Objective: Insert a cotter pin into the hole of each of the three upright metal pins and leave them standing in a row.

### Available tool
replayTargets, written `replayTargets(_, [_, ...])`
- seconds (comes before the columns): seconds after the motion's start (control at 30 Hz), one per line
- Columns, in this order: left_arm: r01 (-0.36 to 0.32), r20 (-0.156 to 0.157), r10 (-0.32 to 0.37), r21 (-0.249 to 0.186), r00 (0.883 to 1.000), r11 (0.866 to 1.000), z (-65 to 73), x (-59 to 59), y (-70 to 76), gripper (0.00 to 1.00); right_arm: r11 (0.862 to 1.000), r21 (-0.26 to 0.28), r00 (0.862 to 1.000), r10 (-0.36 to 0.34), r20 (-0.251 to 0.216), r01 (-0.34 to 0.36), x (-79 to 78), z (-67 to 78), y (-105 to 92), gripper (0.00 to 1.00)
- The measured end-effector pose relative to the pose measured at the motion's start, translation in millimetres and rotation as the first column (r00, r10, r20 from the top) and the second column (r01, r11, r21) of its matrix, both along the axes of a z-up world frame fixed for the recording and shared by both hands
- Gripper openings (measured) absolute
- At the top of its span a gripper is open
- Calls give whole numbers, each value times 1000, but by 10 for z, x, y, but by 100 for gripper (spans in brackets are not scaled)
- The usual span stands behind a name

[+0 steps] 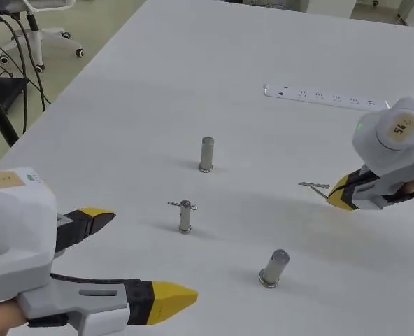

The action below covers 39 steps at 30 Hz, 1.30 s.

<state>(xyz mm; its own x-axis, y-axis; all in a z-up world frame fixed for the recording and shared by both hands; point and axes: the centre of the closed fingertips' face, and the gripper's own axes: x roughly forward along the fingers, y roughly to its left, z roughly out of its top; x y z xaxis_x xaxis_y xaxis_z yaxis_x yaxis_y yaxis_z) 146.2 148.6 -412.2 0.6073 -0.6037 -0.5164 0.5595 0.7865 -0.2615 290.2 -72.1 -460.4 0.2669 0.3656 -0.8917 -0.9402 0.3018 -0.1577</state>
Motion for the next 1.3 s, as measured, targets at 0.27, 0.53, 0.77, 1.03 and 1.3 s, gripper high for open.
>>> replayTargets(0.27, [4,14,-4,-13,1000,1000,80,62,-37,94,998,51,998,23,63,-26,-86,232,50,0])
replayTargets(0.53, [21,16,-20,-22,1000,1000,130,105,-109,90,987,152,991,25,135,-45,-155,542,205,0])
replayTargets(0.77, [42,1,-42,-47,999,998,162,124,-225,84,970,225,974,40,222,-91,-292,763,359,0])
replayTargets(1.03, [75,27,-73,-75,997,994,263,254,-414,82,957,247,951,70,302,-149,-460,905,487,0])
replayTargets(1.3, [101,25,-99,-152,995,983,365,366,-683,75,960,164,901,144,408,-228,-502,1009,469,0])
